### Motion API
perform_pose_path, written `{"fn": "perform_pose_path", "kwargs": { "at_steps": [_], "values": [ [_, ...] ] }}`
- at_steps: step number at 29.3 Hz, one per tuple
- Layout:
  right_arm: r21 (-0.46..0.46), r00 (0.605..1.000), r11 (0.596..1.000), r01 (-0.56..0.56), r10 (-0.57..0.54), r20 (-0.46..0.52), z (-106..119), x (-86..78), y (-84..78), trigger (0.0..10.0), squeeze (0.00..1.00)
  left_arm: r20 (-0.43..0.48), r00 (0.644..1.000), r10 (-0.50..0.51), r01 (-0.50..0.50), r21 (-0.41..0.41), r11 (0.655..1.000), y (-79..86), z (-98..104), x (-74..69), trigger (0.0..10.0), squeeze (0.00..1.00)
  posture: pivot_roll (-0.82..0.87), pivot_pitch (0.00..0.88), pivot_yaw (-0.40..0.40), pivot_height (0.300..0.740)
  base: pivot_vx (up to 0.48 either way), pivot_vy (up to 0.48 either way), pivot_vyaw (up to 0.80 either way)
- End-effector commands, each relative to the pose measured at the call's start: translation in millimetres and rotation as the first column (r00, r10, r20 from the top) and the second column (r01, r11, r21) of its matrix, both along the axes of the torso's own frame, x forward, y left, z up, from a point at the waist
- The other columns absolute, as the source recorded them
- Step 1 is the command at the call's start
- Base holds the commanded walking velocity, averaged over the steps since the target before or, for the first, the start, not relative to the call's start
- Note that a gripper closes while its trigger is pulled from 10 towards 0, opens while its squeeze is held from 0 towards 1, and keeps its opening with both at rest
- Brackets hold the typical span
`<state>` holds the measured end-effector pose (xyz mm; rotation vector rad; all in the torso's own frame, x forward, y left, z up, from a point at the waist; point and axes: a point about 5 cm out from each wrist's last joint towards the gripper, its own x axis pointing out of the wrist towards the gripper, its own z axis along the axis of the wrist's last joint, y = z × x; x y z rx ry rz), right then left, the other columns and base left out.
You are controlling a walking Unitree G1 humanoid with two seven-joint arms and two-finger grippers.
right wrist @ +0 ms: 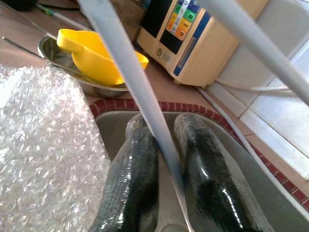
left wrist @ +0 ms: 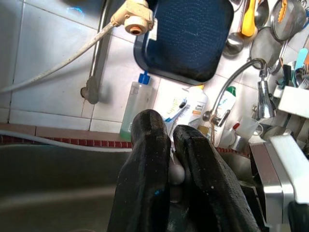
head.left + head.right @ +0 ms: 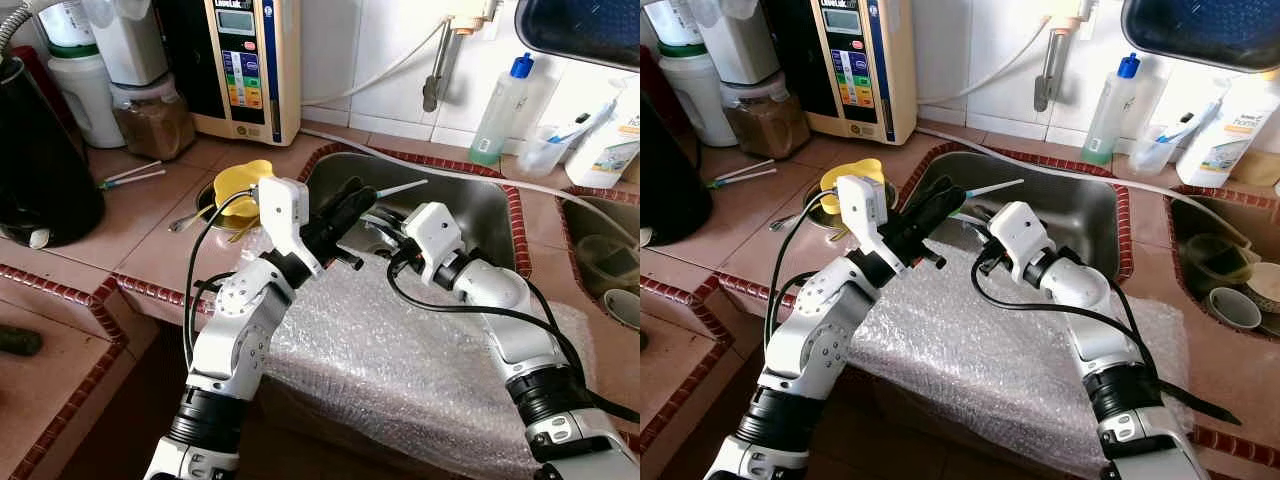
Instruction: Kitchen organization
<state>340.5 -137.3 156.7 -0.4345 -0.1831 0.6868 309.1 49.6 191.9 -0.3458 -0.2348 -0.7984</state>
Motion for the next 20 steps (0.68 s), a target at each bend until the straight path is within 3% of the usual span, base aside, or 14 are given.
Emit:
{"fn": "perform_pose_path", "kwargs": {
  "at_steps": [1, 2, 3, 5, 6, 20],
  "values": [
    [0.049, 0.998, 0.997, 0.053, -0.055, 0.026, 9.9, 4.8, -11.2, 0.0, 0.0, -0.009, 1.0, 0.028, -0.027, 0.027, 0.999, 5.6, -5.1, -0.3, 0.0, 0.0, 0.02, 0.0, -0.014, 0.74, 0.0, 0.0, 0.0],
    [0.047, 0.998, 0.997, 0.056, -0.058, 0.026, 9.5, 5.3, -11.1, 0.0, 0.0, -0.005, 1.0, 0.03, -0.03, 0.034, 0.999, 5.6, -5.3, -0.7, 0.0, 0.0, 0.02, 0.0, -0.014, 0.74, 0.0, 0.0, 0.0],
    [0.045, 0.997, 0.997, 0.064, -0.065, 0.03, 9.4, 6.3, -10.9, 0.0, 0.0, -0.006, 1.0, 0.029, -0.028, 0.049, 0.998, 4.9, -6.9, -1.4, 7.2, 0.0, 0.02, 0.0, -0.014, 0.74, 0.0, 0.0, 0.0],
    [0.049, 0.997, 0.997, 0.066, -0.067, 0.031, 9.5, 6.7, -10.7, 0.0, 0.0, -0.01, 1.0, 0.026, -0.026, 0.056, 0.998, 4.3, -8.1, -1.9, 7.2, 0.0, 0.02, 0.0, -0.015, 0.74, 0.0, 0.0, 0.0],
    [0.039, 0.997, 0.997, 0.07, -0.071, 0.035, 9.6, 7.6, -11.5, 0.0, 0.0, -0.017, 0.999, 0.038, -0.037, 0.071, 0.997, 5.0, -11.3, -1.8, 10.0, 1.0, 0.02, 0.0, -0.016, 0.74, 0.0, 0.0, 0.0],
    [0.004, 0.998, 0.998, 0.06, -0.06, 0.018, 5.9, 12.8, -16.7, 0.0, 0.0, -0.043, 0.996, 0.073, -0.064, 0.176, 0.982, 14.0, -32.0, -2.1, 10.0, 1.0, 0.03, 0.0, -0.021, 0.74, 0.0, 0.0, 0.0]
  ]
}}
